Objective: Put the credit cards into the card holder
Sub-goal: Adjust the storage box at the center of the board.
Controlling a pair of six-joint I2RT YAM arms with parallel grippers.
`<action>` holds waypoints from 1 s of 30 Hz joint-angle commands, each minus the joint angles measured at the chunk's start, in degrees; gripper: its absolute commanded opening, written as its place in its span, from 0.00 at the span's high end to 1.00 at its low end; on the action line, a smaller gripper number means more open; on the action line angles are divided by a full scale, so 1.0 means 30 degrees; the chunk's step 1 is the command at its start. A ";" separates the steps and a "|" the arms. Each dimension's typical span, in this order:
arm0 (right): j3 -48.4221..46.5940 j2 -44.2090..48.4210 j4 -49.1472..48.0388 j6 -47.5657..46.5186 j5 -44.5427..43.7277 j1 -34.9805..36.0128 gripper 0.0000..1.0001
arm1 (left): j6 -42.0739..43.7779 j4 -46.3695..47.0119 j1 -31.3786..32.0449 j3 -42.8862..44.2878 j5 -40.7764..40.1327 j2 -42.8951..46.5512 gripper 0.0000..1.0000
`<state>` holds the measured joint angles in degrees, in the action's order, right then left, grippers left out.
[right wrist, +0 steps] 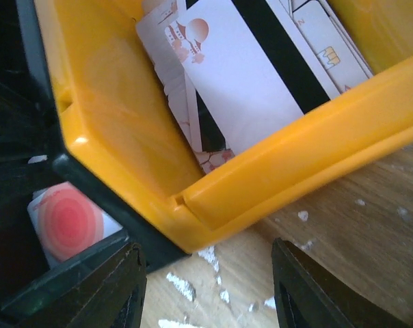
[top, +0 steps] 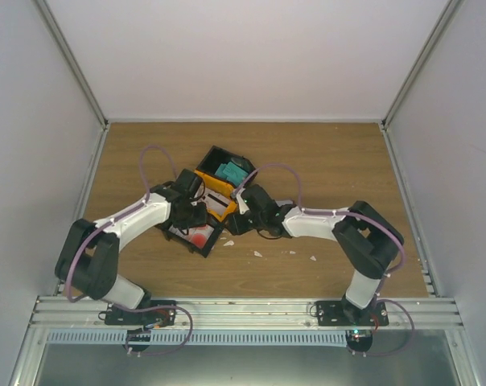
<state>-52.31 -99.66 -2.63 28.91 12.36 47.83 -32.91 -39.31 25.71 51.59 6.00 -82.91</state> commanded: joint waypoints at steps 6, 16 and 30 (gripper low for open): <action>-0.2461 -0.2053 0.0290 -0.1217 -0.1078 0.0118 0.49 | 0.2006 0.1312 -0.0130 0.3648 -0.0123 -0.3817 0.55; -0.3581 -0.2992 0.0387 -0.0696 -0.0899 -0.0956 0.49 | 0.3140 0.0255 -0.0248 0.5416 -0.0736 -0.5453 0.42; -0.3029 -0.2568 0.0790 -0.1400 -0.0954 -0.0462 0.50 | 0.4213 0.1113 -0.1310 0.3635 0.2070 -0.5382 0.63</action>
<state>-61.95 -107.74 -0.69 26.15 9.17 45.65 -21.63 -38.37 22.37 63.42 8.23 -99.57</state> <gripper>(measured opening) 0.505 0.397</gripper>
